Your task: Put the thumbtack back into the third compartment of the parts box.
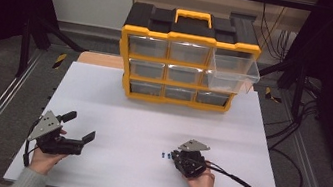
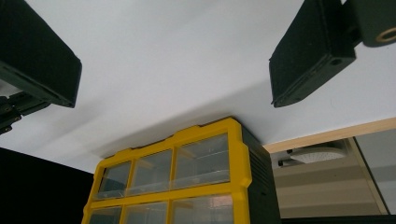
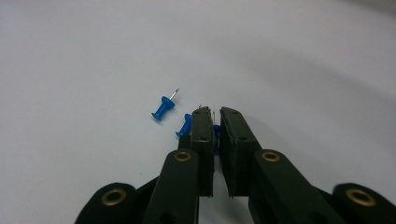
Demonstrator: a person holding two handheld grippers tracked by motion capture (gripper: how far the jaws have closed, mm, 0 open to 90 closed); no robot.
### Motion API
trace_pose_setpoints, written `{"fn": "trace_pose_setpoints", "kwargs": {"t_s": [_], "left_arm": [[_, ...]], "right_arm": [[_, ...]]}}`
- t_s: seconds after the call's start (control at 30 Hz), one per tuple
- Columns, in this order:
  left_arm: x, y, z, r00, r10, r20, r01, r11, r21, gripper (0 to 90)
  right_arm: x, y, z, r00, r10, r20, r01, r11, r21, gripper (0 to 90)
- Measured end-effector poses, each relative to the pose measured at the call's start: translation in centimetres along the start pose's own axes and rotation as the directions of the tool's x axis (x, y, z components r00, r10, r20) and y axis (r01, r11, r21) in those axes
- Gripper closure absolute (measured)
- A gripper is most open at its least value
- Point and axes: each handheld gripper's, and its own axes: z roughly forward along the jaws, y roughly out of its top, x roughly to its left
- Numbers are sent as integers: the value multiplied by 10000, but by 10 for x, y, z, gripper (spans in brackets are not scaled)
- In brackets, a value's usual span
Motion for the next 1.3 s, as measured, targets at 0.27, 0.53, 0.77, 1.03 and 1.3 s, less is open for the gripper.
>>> {"fn": "trace_pose_setpoints", "kwargs": {"t_s": [0.27, 0.53, 0.77, 1.03, 1.3], "left_arm": [[0, 0, 0, 10000, -7, 15, 7, 10000, 1, 20], [0, 0, 0, 10000, -44, 13, 44, 10000, -14, 20], [0, 0, -1, 10000, -38, 17, 38, 10000, -18, 20], [0, 0, -1, 10000, -46, 1, 46, 10000, -20, 20], [0, 0, 0, 10000, -24, 10, 24, 10000, 3, 20]], "right_arm": [[0, 1, -1, 9998, 189, 47, -189, 9998, -21, 853], [-1, 4, -9, 9992, 384, -92, -386, 9989, -280, 855], [-1, 8, -22, 9992, 370, -155, -379, 9972, -640, 855], [-3, 12, -36, 9991, 325, -282, -354, 9933, -1096, 855], [-7, 16, -48, 9992, 302, -251, -334, 9898, -1387, 855]]}}
